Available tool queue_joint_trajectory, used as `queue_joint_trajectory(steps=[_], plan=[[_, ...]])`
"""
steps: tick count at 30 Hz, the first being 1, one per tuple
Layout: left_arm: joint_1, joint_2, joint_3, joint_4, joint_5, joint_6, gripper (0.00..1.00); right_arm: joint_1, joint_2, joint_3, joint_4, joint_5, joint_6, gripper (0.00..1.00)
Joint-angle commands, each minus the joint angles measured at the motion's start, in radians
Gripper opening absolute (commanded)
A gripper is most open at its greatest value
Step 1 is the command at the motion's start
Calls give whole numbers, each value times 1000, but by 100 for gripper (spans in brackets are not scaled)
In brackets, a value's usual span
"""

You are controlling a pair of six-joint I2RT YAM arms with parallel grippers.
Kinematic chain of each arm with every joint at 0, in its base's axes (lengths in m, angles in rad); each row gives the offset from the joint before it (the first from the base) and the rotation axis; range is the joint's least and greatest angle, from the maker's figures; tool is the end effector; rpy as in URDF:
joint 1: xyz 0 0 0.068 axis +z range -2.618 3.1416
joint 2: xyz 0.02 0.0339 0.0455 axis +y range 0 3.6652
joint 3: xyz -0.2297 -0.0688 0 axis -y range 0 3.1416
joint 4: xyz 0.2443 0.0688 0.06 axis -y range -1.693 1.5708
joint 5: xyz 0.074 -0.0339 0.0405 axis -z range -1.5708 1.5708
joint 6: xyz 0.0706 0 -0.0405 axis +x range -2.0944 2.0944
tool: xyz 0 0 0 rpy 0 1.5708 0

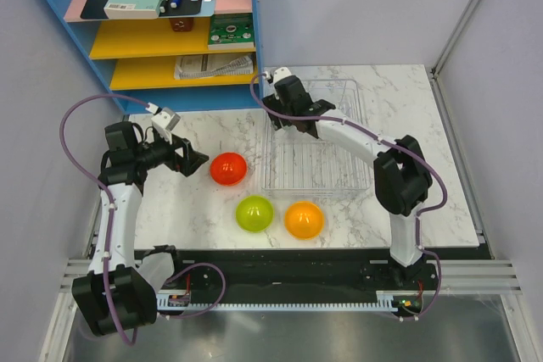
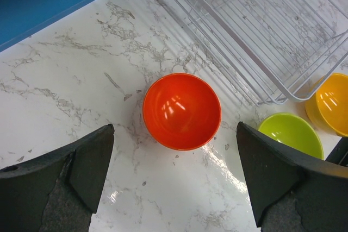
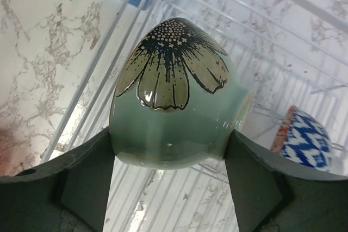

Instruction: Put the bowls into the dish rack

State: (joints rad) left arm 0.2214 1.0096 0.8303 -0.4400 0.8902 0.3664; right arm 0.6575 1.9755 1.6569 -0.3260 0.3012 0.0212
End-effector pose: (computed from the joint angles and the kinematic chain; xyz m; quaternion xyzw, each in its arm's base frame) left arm 0.2513 0.0003 0.2547 0.2548 0.7859 -0.2466 0.5065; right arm 0.3882 0.2733 0.2201 -0.2130 0.8611 0.0204 0.4612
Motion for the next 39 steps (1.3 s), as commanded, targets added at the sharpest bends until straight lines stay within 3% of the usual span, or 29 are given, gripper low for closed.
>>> queue_joint_trajectory(steps=[1,25,27,28,30,31,33,35,39], plan=[[9,-22,0,14,33,35,100,4,17,57,77,-16,-12,0],[15,-32,-7,11,58,40,100,5,89,17,85,-137,25,0],[16,-29,-5,9,59,42,100,5,88,21,73,-143,16,14],[16,-28,-3,9,61,42,100,5,86,30,59,-151,13,34],[16,-25,-3,6,62,43,100,5,69,33,42,-155,-1,54],[16,-22,-3,6,64,43,100,7,62,32,38,-154,-4,71],[16,-19,-2,4,65,45,100,5,36,29,25,-159,-12,88],[18,-13,1,4,65,48,100,7,22,32,16,-165,-38,98],[16,7,7,1,69,52,100,7,-26,27,-4,-149,-69,98]])
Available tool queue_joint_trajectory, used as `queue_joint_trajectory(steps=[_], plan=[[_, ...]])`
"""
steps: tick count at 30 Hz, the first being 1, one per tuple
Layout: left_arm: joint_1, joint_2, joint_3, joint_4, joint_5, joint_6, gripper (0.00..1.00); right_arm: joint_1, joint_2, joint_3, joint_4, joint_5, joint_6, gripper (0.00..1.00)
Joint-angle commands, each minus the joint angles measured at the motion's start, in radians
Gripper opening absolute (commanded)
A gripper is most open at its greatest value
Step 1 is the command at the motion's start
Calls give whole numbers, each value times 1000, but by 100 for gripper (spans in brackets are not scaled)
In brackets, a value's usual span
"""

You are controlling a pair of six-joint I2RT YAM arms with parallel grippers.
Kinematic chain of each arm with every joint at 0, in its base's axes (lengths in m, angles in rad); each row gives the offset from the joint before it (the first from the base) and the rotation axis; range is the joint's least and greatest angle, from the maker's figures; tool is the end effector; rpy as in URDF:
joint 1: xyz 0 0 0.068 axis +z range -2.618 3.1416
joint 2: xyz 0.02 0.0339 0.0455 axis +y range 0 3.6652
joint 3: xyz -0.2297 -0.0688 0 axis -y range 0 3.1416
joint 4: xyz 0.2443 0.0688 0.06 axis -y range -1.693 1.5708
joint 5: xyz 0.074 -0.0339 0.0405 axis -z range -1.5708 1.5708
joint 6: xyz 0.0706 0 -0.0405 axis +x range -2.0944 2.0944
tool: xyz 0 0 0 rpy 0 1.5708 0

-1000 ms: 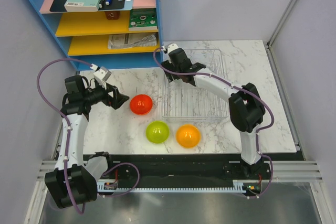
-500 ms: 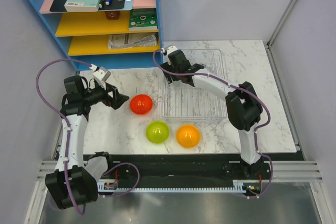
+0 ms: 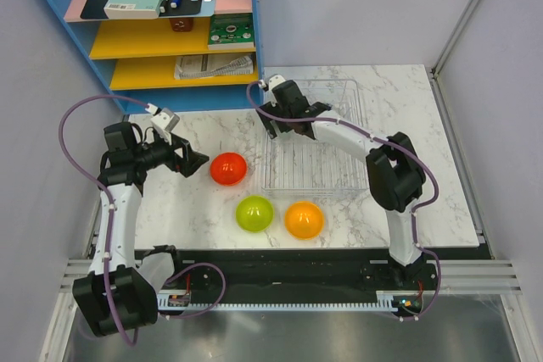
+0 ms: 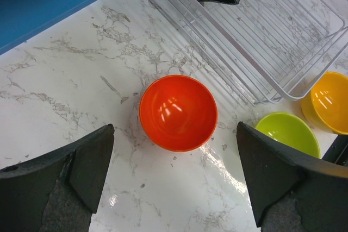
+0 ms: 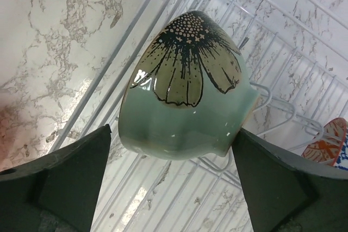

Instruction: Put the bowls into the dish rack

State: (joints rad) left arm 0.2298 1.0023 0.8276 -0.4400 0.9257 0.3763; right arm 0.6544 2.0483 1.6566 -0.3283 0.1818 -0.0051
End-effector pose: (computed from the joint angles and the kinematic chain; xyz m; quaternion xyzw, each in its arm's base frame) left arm 0.2490 0.0003 0.2565 0.2630 0.7773 -0.2555 0.5112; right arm 0.3903 0.2833 0.1851 -0.2583 0.8704 0.0527 0.4159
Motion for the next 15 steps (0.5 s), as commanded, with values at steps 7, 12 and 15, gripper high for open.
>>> queue_joint_trajectory(steps=[7,12,15], plan=[[5,119,51,10,68,67,100,16,-181,15,-34,-2,-58,98],[-49,280,102,52,-20,55,100,14,-256,-20,-37,39,-81,98],[-119,344,110,107,-158,44,100,14,-299,-52,-32,42,-91,98]])
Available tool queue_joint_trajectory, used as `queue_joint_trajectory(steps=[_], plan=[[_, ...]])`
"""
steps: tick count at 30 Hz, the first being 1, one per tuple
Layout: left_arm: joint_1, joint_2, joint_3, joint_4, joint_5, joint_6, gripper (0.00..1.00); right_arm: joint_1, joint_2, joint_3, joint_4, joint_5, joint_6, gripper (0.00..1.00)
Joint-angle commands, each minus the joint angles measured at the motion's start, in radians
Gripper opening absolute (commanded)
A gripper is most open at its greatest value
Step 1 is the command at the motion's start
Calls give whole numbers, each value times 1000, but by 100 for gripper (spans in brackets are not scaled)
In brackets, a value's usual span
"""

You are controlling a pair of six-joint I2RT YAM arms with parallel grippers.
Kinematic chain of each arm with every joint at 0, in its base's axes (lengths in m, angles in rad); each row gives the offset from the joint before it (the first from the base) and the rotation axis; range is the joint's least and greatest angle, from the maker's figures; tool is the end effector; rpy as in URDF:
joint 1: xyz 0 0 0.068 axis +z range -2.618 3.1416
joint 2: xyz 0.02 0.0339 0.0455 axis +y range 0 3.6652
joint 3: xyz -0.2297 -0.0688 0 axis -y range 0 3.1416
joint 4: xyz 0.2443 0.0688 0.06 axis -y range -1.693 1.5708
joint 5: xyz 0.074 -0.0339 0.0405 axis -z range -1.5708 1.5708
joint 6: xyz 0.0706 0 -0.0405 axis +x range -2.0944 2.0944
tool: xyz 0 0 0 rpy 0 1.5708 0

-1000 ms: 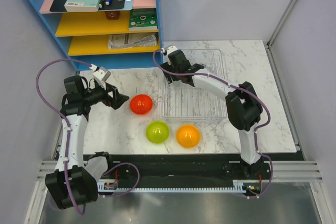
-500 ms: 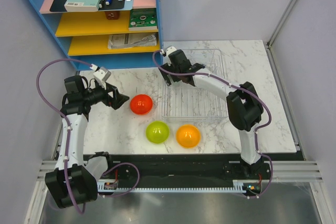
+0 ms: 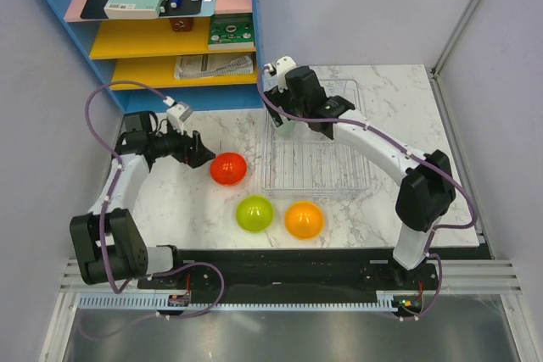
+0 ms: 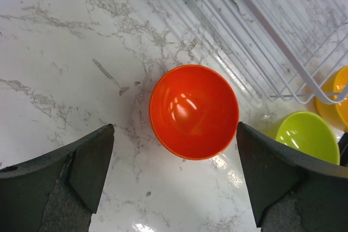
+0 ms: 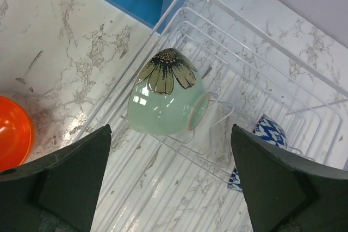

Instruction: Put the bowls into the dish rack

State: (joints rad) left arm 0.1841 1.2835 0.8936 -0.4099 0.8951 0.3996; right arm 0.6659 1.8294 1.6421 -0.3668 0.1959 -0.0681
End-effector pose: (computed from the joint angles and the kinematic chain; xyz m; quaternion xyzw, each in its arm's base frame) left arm 0.2913 -0.0018 0.2117 0.2516 0.8130 -0.2865 0.4400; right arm 0.3637 0.2683 0.2736 -0.2675 0.8286 0.0610 0.4881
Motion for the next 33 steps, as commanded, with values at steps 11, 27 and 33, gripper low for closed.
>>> queue_joint_trajectory(steps=[11,27,33], plan=[[-221,270,65,118,-351,24,90,1,-240,-123,11,-35,-110,98],[-255,362,77,37,-346,74,22,-12,-400,-199,-73,-167,-171,98],[-256,352,108,-12,-343,100,2,-40,-452,-245,-87,-226,-139,98]])
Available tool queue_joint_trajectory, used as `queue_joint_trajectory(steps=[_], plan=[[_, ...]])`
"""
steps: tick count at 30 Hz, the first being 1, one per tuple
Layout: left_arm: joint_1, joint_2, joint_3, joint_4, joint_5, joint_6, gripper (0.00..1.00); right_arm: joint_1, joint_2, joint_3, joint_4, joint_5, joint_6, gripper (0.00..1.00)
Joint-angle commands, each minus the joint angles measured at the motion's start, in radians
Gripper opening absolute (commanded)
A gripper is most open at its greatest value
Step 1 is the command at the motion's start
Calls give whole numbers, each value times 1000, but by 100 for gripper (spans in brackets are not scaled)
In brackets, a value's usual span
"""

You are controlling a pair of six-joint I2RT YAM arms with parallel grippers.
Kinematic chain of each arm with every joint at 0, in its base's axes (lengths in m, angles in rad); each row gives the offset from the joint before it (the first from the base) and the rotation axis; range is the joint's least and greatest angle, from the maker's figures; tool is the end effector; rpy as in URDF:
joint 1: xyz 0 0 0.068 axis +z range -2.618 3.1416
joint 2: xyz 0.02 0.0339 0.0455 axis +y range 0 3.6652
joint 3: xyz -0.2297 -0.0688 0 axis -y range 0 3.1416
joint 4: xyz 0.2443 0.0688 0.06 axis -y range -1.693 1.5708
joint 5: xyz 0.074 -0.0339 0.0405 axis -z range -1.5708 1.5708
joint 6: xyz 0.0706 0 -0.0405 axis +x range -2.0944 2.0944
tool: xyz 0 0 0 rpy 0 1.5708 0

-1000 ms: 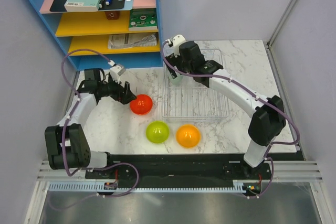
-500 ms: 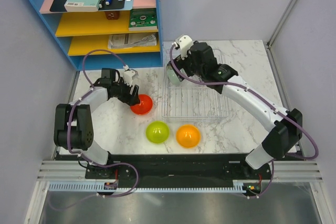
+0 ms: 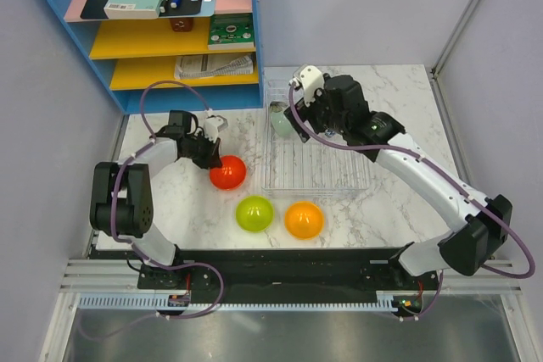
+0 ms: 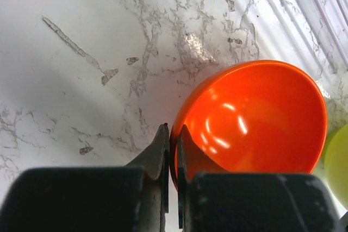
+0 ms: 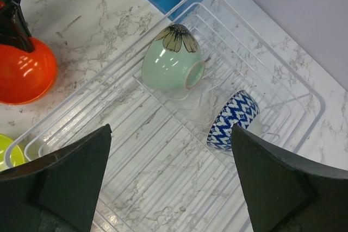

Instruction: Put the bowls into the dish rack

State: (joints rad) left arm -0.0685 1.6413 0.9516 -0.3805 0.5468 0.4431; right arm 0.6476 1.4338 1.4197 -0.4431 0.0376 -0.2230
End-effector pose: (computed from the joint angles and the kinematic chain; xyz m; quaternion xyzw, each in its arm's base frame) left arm 0.3240 -0.0590 0.1156 0.3007 0.8856 -0.2126 0.2830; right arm 0.2915 0.2171 0.3338 -0.3489 0.7738 0.0957 0.5199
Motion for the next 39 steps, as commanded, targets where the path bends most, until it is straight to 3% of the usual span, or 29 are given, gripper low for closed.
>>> queue_joint_trajectory(steps=[1,6,12,18,22,24,30,39], plan=[[-2,-30,55,-47,2,62,2,-29,-67,-25,-12,-123,30,98],[3,-145,153,-119,106,74,2,-100,-67,-27,-9,-395,184,98],[-46,-242,269,-138,385,31,2,-157,11,-19,38,-747,376,98],[-143,-270,303,-80,424,-23,2,-204,108,-37,138,-970,510,98],[-192,-282,308,-5,380,-53,2,-221,140,-103,315,-1085,693,98],[-206,-282,320,-1,355,-53,2,-230,146,-155,485,-1133,798,97],[-217,-278,323,17,311,-60,2,-249,157,-255,765,-1203,1043,98],[-234,-281,317,57,282,-80,2,-249,201,-277,843,-1196,1111,98]])
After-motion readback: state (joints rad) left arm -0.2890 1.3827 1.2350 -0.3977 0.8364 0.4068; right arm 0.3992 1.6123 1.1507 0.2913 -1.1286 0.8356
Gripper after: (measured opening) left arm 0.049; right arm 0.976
